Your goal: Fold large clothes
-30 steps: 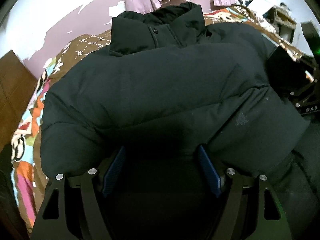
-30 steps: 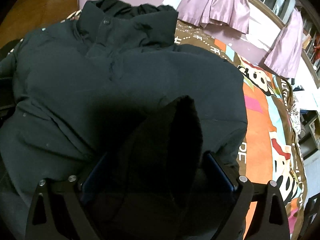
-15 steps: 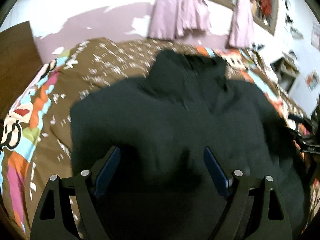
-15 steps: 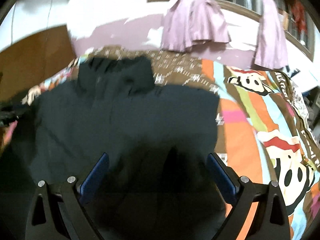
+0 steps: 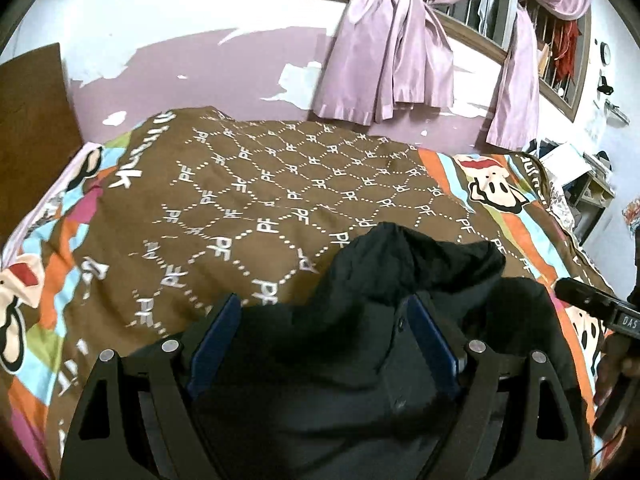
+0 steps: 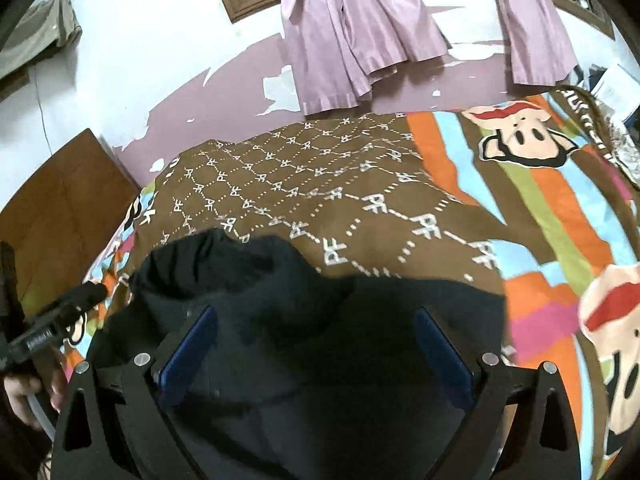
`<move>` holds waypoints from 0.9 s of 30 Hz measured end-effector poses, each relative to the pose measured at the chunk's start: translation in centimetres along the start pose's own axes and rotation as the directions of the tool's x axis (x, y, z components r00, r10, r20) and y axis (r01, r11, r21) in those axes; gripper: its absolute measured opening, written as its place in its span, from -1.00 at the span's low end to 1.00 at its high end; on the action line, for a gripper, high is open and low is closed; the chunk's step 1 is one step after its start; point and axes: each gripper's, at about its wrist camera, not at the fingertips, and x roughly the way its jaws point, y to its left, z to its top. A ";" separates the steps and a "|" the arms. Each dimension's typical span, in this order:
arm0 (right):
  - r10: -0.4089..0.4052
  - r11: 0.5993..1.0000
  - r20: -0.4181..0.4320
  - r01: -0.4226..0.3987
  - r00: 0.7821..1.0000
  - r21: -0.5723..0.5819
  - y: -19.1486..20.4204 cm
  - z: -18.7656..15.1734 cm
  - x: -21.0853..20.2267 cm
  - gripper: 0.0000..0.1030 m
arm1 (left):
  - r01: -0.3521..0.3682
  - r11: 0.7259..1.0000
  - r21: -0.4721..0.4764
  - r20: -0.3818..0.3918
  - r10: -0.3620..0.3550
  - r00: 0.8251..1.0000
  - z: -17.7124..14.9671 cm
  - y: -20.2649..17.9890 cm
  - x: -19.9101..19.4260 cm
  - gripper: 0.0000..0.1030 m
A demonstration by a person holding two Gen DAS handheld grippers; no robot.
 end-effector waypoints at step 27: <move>-0.001 0.949 -0.076 -0.024 0.997 -0.314 1.0 -5.7 0.2 -0.88 | 0.182 0.971 0.157 0.005 -0.185 0.983 -3.9 1.6 -1.7 -0.94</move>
